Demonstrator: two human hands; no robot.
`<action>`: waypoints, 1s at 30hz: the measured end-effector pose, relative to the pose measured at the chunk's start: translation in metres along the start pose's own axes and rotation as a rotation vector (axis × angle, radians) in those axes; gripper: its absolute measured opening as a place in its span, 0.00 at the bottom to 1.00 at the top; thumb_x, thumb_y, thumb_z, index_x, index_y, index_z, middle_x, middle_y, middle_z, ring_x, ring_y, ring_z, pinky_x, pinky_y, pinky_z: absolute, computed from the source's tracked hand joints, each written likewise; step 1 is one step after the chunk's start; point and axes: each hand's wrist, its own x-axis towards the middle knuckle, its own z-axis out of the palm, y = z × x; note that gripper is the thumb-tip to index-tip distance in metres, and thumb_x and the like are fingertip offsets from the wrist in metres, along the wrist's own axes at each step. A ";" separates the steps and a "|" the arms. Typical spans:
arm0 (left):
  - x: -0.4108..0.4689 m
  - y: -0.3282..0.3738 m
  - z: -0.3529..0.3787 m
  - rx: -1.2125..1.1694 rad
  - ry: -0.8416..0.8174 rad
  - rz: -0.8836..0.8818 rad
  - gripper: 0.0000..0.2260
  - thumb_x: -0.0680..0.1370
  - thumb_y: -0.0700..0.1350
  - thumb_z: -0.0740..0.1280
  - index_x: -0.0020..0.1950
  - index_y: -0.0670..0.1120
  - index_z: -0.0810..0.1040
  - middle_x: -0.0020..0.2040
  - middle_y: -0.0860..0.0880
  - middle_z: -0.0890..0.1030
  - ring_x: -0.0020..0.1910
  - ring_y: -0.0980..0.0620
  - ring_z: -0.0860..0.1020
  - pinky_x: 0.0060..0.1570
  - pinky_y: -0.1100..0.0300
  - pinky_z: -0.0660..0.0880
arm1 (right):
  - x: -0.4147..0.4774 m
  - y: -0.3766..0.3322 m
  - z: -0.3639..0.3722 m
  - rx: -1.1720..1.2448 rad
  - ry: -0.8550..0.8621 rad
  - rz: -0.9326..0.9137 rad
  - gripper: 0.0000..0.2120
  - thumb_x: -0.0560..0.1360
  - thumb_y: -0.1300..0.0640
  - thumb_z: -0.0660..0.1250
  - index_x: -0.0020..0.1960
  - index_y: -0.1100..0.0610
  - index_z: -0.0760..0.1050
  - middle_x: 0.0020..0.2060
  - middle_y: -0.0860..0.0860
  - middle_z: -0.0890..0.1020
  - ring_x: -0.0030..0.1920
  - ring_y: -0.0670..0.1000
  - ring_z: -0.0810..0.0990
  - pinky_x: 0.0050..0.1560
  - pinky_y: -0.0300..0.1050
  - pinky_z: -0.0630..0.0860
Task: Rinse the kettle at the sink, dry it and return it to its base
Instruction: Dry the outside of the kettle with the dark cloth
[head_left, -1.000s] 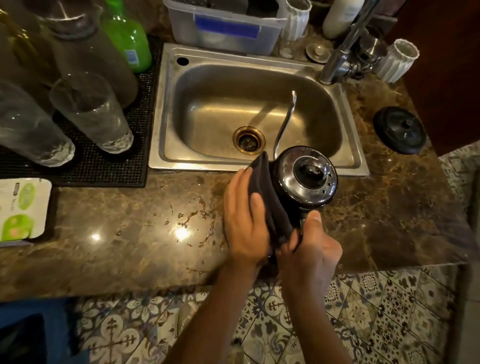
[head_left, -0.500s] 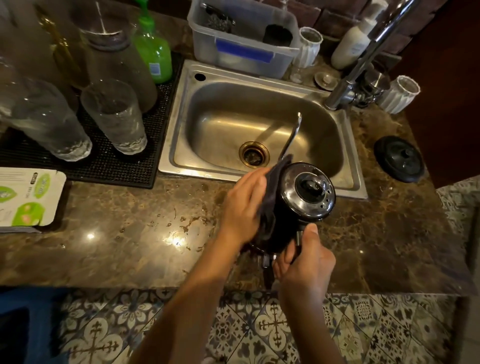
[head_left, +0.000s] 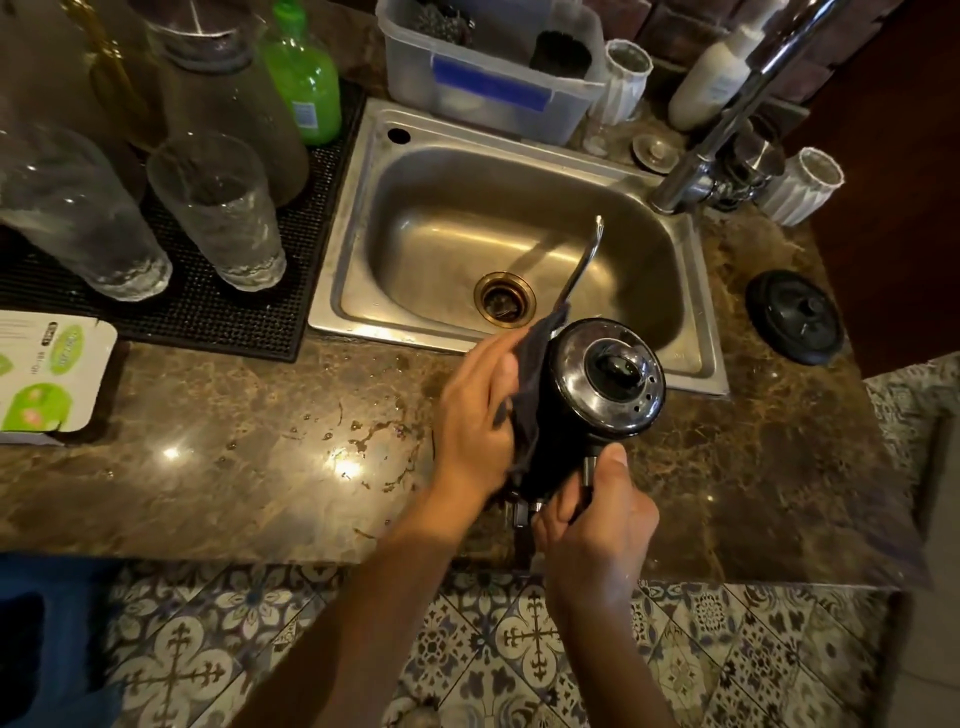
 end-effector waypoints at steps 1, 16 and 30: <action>-0.015 0.001 0.005 -0.014 0.072 0.002 0.22 0.86 0.52 0.51 0.70 0.42 0.76 0.67 0.44 0.78 0.68 0.49 0.76 0.66 0.49 0.73 | 0.000 0.000 0.000 0.000 0.004 0.017 0.27 0.77 0.39 0.57 0.23 0.52 0.67 0.19 0.49 0.66 0.21 0.50 0.63 0.25 0.40 0.60; -0.007 0.021 -0.001 0.051 0.004 0.079 0.24 0.85 0.56 0.48 0.70 0.45 0.75 0.66 0.42 0.79 0.67 0.44 0.77 0.64 0.42 0.74 | 0.006 -0.001 -0.006 -0.077 -0.012 0.056 0.28 0.72 0.34 0.57 0.22 0.52 0.70 0.19 0.49 0.69 0.21 0.50 0.67 0.27 0.45 0.65; 0.039 -0.002 -0.015 -0.136 -0.229 -0.337 0.14 0.77 0.48 0.60 0.58 0.49 0.81 0.54 0.51 0.82 0.58 0.47 0.79 0.60 0.60 0.76 | 0.006 -0.002 -0.004 0.014 -0.035 0.074 0.27 0.74 0.35 0.57 0.23 0.52 0.69 0.18 0.50 0.66 0.19 0.49 0.62 0.23 0.39 0.58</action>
